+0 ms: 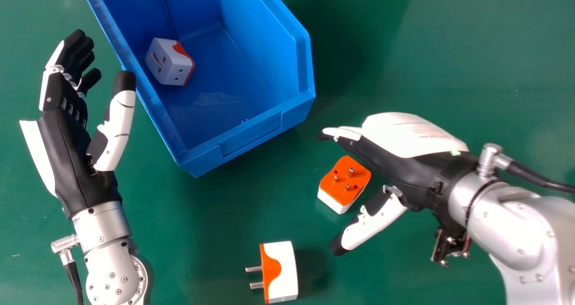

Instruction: Pick all objects and put in blue box

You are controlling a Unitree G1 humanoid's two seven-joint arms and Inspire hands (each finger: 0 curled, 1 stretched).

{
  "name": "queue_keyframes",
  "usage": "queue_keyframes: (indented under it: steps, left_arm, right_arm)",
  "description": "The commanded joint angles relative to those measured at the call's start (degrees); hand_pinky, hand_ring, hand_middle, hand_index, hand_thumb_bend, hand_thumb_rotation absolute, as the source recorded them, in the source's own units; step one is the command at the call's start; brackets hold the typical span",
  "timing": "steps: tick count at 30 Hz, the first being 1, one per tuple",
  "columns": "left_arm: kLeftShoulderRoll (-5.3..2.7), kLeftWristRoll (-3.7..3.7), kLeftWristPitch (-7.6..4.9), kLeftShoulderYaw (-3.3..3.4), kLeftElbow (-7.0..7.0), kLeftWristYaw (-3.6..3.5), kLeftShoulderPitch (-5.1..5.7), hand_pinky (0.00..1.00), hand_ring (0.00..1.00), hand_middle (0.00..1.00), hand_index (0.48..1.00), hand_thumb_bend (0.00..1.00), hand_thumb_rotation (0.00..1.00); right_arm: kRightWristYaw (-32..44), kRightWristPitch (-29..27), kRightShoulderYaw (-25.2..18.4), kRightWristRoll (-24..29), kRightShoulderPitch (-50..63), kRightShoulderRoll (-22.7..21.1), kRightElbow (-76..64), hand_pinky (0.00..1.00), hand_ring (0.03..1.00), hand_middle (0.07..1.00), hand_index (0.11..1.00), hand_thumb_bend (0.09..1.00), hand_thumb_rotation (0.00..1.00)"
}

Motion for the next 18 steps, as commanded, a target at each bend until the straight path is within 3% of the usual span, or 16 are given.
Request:
queue_keyframes:
  steps: [1,7,18]
  left_arm:
    - [0.24,0.40,-0.25,-0.03,-1.30,0.04,0.07,0.80,0.83,0.82,0.792,0.68,0.48]
    - [0.31,0.59,-0.29,0.00,-1.50,0.11,0.47,0.80,0.83,0.82,0.793,0.67,0.48]
    - [0.05,0.04,-0.40,-0.12,-1.69,-0.21,0.92,0.80,0.83,0.82,0.790,0.68,0.48]
  right_arm:
    - [0.67,0.29,0.86,-1.98,-1.84,1.47,-0.04,0.87,0.901,0.931,0.908,0.838,0.34]
    - [0.63,-1.29,2.69,-4.35,-2.49,4.01,1.53,0.85,0.898,0.933,0.904,0.841,0.34]
    - [3.33,-1.66,4.24,-6.05,-3.85,6.91,5.00,0.83,0.890,0.932,0.897,0.839,0.35]
